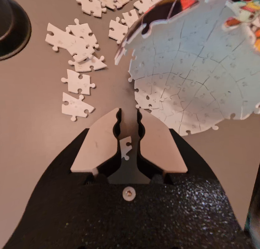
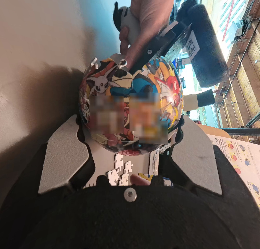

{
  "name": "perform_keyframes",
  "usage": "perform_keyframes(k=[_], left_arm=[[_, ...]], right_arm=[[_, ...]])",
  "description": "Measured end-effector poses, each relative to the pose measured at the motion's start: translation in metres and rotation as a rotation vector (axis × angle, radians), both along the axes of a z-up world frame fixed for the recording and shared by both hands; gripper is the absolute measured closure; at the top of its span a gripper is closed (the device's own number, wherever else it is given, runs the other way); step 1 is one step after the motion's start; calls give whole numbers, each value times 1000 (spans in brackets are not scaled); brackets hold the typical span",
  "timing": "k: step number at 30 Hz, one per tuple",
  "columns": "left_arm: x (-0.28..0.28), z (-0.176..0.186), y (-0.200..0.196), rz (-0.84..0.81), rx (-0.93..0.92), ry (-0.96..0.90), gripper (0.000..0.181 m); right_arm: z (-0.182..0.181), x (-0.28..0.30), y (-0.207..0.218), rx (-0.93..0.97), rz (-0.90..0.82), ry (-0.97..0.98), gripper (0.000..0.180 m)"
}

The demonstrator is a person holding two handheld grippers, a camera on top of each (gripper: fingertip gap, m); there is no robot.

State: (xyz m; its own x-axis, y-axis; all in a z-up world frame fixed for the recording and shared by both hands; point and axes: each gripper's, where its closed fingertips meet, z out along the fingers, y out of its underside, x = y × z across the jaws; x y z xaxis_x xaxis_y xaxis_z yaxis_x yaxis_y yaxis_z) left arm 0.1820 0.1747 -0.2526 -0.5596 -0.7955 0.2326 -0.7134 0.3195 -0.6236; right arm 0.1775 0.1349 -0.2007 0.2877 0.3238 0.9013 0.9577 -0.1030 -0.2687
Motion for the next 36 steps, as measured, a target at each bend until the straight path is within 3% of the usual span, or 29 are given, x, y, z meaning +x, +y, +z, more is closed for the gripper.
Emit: perform_keyframes(k=[6, 15, 29, 36], left_arm=[[-1, 9, -8, -325, 4, -179, 161], [0, 5, -14, -491, 74, -319, 171], [-1, -1, -12, -528, 148, -344, 177], [0, 3, 3, -422, 277, -373, 177]], right_arm=[[0, 1, -1, -2, 2, -5, 53], [1, 1, 1, 1, 6, 7, 53], [2, 0, 1, 2, 11, 13, 53], [1, 3, 1, -17, 6, 7, 53]])
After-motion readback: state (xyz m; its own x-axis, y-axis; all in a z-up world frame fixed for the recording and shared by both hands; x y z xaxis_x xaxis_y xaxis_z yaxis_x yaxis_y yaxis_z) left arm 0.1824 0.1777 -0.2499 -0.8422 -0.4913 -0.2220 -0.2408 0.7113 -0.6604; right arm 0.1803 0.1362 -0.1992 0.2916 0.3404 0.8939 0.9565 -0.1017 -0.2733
